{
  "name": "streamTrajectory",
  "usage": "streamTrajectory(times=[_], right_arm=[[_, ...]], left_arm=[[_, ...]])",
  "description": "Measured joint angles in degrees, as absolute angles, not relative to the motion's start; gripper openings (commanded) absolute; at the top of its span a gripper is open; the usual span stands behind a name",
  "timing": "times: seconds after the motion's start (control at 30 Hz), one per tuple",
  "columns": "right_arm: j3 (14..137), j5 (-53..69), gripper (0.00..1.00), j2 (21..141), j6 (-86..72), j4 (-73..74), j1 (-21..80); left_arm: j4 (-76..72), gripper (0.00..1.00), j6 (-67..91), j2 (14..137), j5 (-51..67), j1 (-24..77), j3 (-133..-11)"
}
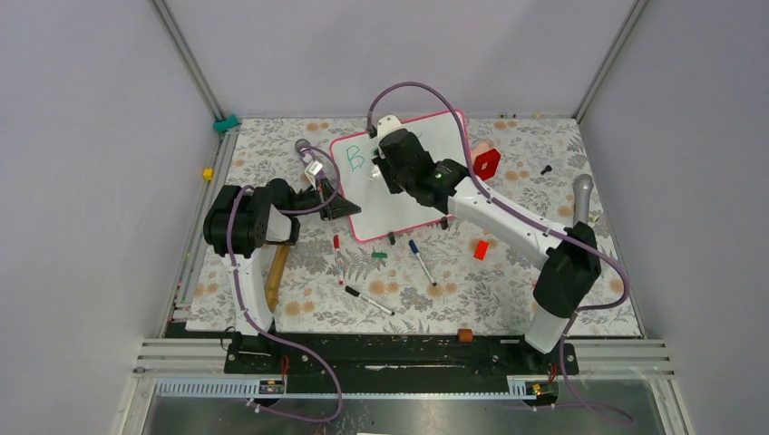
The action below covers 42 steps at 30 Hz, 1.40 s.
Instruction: Write a sentence on the whiteboard
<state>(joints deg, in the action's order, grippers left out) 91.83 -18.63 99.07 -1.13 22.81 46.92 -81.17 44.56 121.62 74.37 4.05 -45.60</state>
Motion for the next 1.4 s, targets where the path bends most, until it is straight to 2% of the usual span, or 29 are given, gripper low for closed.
streamTrajectory(times=[1.4], right_arm=[[96.31, -23.38, 0.00, 105.54, -0.86, 26.57, 47.90]], left_arm=[[-81.17, 0.00, 44.58, 121.62, 74.39, 4.05, -45.63]])
